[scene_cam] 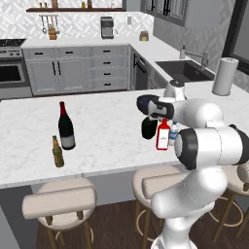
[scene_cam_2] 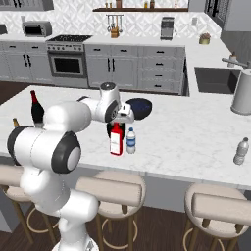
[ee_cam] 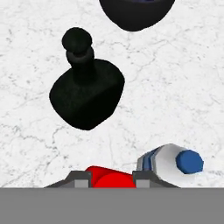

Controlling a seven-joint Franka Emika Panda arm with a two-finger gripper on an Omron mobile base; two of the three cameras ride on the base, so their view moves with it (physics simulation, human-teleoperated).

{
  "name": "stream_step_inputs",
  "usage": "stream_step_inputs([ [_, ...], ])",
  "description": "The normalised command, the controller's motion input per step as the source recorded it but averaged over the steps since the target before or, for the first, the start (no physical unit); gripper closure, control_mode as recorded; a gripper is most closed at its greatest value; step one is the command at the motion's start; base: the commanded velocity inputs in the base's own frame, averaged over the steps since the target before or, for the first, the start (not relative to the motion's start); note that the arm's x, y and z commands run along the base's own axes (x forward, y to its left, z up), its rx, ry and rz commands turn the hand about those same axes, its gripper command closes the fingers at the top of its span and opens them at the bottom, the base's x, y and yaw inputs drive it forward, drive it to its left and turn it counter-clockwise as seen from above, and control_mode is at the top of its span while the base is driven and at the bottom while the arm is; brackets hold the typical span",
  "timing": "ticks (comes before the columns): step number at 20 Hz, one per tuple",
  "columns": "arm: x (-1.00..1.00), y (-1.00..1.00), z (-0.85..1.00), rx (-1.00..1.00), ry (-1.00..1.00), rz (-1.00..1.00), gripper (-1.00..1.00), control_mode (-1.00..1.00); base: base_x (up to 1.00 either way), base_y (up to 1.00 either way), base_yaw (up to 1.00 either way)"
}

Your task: Move the plastic bottles in the middle to the plastics group, and the glass bottles in the middle to the glass group.

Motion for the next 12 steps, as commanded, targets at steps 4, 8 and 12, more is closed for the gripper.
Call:
stream_step_inputs([
  [4, -0.76, 0.18, 0.1, 0.0, -0.09, 0.0, 1.0, -1.0, 0.0, 0.0, 0.0],
  [8, -0.46, 0.57, 0.14, 0.0, -0.01, 0.01, 1.0, -1.0, 0.0, 0.0, 0.0],
  [12, -0.08, 0.86, 0.29, 0.0, -0.07, 0.07, 1.0, -1.0, 0.0, 0.0, 0.0],
])
